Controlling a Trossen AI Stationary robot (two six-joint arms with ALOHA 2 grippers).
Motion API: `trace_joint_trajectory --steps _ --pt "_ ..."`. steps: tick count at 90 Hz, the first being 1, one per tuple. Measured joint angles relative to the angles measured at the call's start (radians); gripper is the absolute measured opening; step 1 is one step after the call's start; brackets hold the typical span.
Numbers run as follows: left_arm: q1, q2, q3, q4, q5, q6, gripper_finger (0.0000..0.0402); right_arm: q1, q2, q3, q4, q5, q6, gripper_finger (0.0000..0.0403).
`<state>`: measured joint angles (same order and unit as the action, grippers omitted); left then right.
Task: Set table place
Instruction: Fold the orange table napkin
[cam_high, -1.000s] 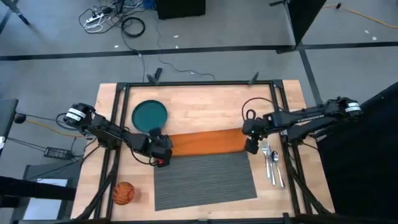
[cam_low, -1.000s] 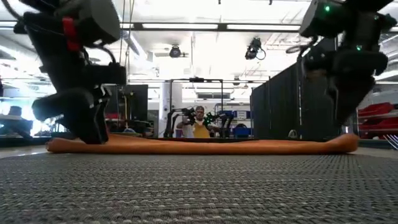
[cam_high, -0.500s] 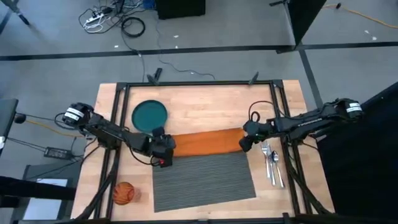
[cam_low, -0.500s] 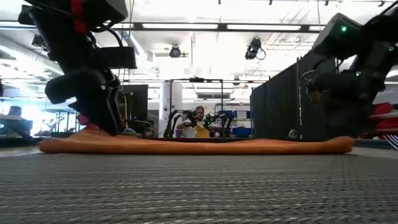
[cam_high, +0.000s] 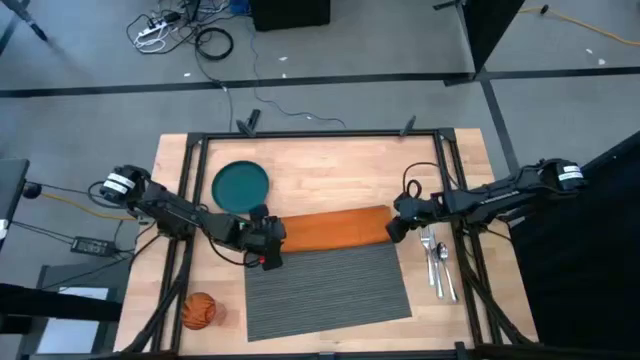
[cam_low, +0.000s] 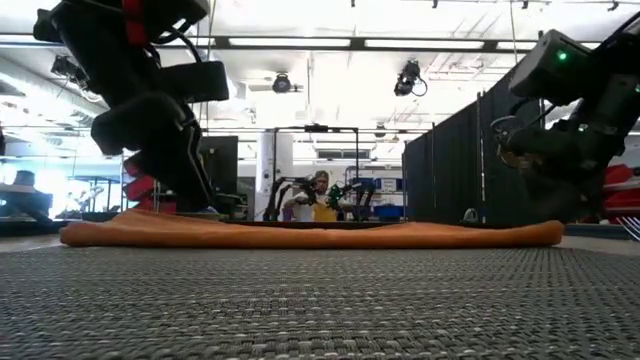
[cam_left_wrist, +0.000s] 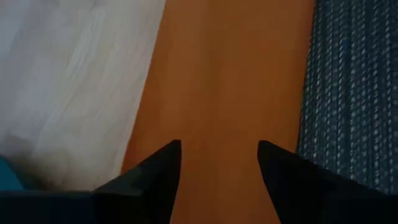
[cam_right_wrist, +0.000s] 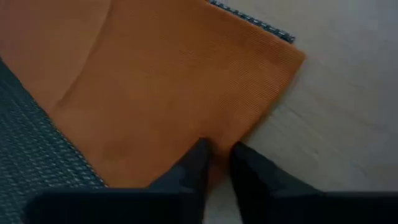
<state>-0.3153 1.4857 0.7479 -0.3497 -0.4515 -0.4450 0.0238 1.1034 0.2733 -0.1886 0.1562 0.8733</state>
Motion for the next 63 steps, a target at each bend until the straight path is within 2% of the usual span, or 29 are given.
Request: trace_joint_trajectory --steps 16,40,63 --pt "0.0 0.0 0.0 0.004 0.0 0.019 0.0197 -0.001 -0.015 0.035 -0.066 0.002 -0.024 0.0001" --pt "0.0 0.0 0.0 0.027 -0.001 0.018 0.0197 -0.002 -0.07 0.202 -0.465 0.029 -0.048 0.0" --pt "0.001 0.041 0.001 0.2 -0.005 0.081 0.0197 -0.002 -0.074 0.228 -0.419 0.027 -0.067 0.0"
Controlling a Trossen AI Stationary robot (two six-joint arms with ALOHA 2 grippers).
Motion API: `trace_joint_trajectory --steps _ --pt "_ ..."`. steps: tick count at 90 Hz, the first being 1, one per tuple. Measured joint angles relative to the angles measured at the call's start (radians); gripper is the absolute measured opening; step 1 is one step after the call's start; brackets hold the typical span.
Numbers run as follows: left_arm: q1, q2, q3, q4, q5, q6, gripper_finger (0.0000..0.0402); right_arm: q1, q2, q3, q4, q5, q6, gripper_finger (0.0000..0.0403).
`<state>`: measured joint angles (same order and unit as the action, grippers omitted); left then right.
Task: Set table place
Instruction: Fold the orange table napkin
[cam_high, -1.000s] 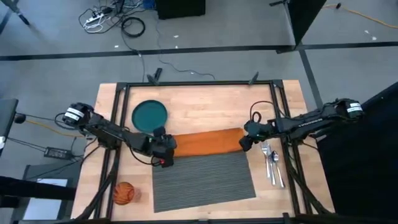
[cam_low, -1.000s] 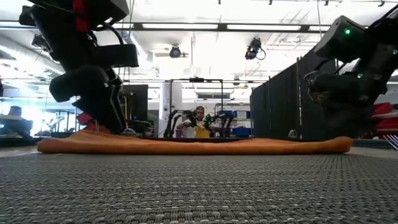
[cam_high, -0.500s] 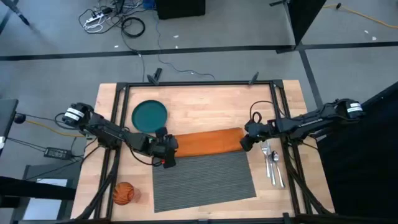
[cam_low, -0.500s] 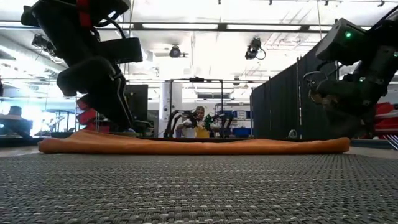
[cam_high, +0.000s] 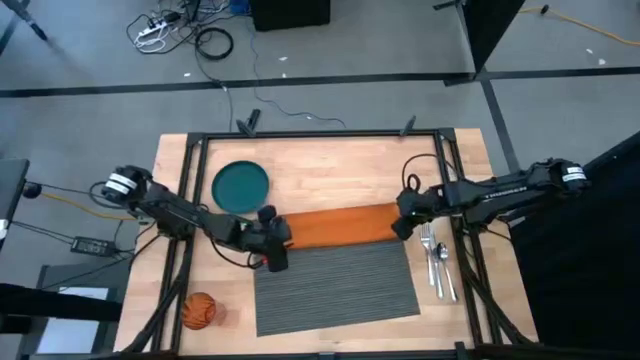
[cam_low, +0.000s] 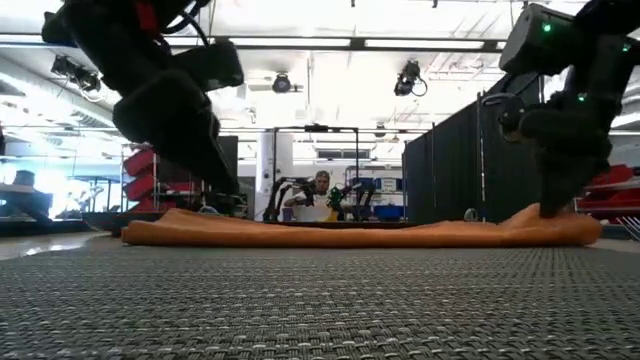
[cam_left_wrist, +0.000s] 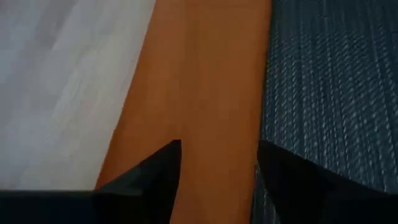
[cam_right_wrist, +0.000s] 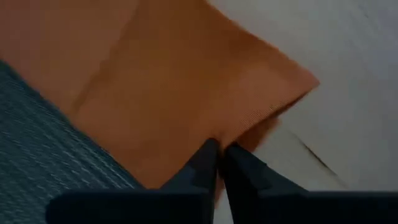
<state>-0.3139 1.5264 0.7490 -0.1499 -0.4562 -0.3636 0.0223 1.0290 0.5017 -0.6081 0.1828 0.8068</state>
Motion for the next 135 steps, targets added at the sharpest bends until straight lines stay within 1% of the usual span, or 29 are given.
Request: trace_joint_trajectory --steps 14,34,47,54,65,79,90,104,110,116,125,135 --pt "0.009 0.083 0.0 0.059 -0.003 0.022 0.0197 0.0 -0.001 0.061 0.024 0.003 -0.039 0.0" --pt "0.037 0.186 0.0 0.17 -0.004 0.023 0.0197 -0.005 0.001 0.093 0.246 -0.002 -0.083 0.0" --pt "0.046 0.204 0.001 0.19 -0.005 0.02 0.0197 -0.005 0.024 0.093 0.302 -0.01 -0.086 0.0" --pt "0.046 0.205 0.001 0.19 -0.006 0.02 0.0197 -0.005 0.033 0.093 0.267 -0.003 -0.085 0.0" --pt "0.046 0.205 0.001 0.189 -0.006 0.02 0.0197 -0.005 0.032 0.093 0.122 0.001 -0.048 0.0" --pt "0.046 0.205 0.001 0.189 -0.006 0.019 0.0197 0.014 0.033 0.089 -0.077 0.07 0.032 0.0" --pt "0.046 0.205 0.001 0.187 -0.006 0.019 0.0197 0.014 0.033 0.055 -0.115 0.07 0.078 0.0" --pt "0.046 0.205 0.001 0.186 -0.005 0.019 0.0197 0.012 0.034 0.029 -0.133 0.029 0.112 0.0003" --pt "0.046 0.206 0.001 0.186 -0.005 0.019 0.0197 0.007 0.034 0.029 -0.156 0.0 0.117 0.0013" --pt "0.046 0.206 0.001 0.187 -0.005 0.019 0.0197 0.006 0.032 0.028 -0.168 -0.018 0.129 0.0032" --pt "0.046 0.206 0.001 0.188 -0.005 0.02 0.0197 0.006 0.031 0.033 -0.171 -0.032 0.133 0.0072" --pt "0.046 0.206 0.001 0.188 -0.004 0.021 0.0197 0.006 0.031 0.037 -0.173 -0.095 0.155 0.0121"
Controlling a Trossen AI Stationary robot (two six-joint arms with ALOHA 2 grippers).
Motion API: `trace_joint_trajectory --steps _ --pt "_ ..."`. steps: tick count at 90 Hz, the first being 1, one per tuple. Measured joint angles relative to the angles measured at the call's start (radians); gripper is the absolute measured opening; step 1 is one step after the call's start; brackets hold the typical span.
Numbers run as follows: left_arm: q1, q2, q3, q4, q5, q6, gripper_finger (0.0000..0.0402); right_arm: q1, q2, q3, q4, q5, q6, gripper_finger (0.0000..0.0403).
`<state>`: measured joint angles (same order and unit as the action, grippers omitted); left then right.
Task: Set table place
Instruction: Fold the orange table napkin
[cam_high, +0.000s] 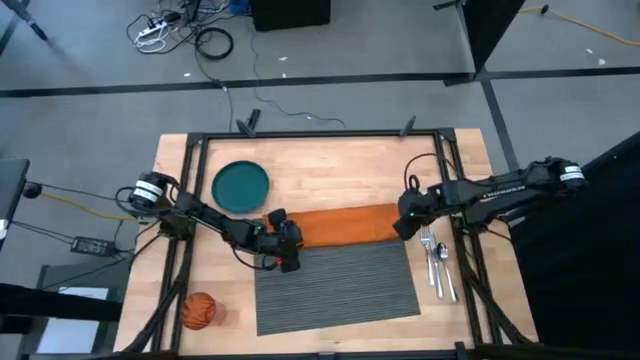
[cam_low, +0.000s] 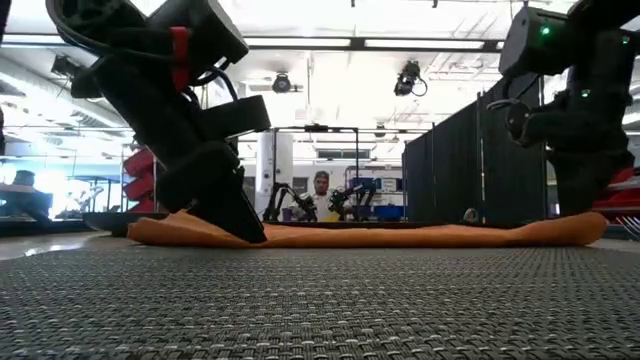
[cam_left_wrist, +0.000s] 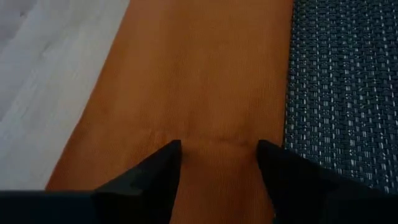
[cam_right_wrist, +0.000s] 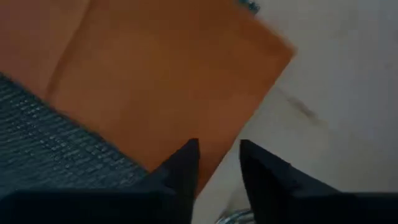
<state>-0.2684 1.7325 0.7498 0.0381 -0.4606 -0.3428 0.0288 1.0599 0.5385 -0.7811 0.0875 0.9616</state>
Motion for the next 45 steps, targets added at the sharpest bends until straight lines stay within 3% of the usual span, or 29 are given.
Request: trace_joint_trajectory --steps 9,21,45 --pt "0.0 0.0 0.0 0.001 0.0 0.001 0.0197 0.01 0.0 -0.002 0.003 -0.014 0.026 0.0159" --pt "0.0 0.0 0.0 0.001 0.0 0.002 0.0197 0.016 0.0 -0.048 0.059 0.046 0.094 0.0195" --pt "0.0 0.0 0.0 0.002 0.001 0.002 0.0197 0.015 -0.005 -0.193 0.306 0.094 0.2 0.0213"
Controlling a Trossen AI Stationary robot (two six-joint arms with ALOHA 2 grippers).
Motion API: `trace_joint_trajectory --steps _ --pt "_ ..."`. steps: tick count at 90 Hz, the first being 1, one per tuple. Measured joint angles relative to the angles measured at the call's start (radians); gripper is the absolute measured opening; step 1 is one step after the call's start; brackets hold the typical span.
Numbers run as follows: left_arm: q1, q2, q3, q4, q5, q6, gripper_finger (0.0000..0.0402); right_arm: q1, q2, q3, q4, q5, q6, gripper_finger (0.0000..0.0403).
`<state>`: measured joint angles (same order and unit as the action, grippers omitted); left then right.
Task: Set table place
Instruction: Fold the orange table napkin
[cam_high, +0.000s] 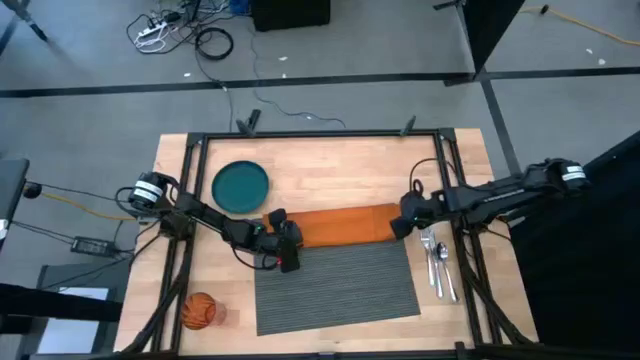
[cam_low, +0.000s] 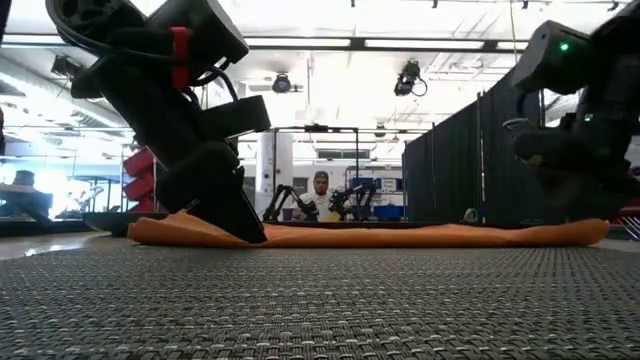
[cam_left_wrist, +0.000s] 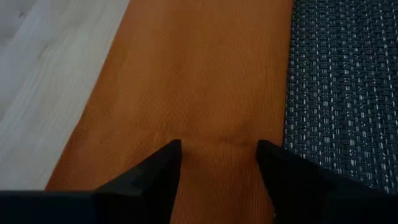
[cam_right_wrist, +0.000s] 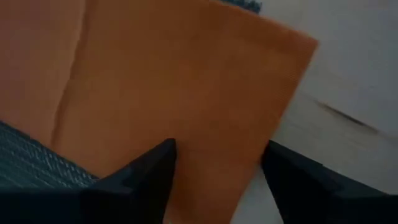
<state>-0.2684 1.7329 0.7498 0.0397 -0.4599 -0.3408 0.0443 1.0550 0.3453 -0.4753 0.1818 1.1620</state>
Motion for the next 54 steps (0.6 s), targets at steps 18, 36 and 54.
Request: trace_joint_trajectory --steps 18,36,54 --pt "0.0 0.0 0.0 0.002 0.0 0.0 0.0197 0.002 0.0 -0.014 -0.007 0.036 0.01 0.0152" --pt "0.0 0.0 0.0 0.002 0.0 0.0 0.0197 0.002 0.001 -0.049 0.031 0.06 0.01 0.0037" --pt "0.0 0.0 0.0 0.002 0.0 0.0 0.0197 0.015 0.001 -0.058 0.047 0.07 -0.023 0.0003"
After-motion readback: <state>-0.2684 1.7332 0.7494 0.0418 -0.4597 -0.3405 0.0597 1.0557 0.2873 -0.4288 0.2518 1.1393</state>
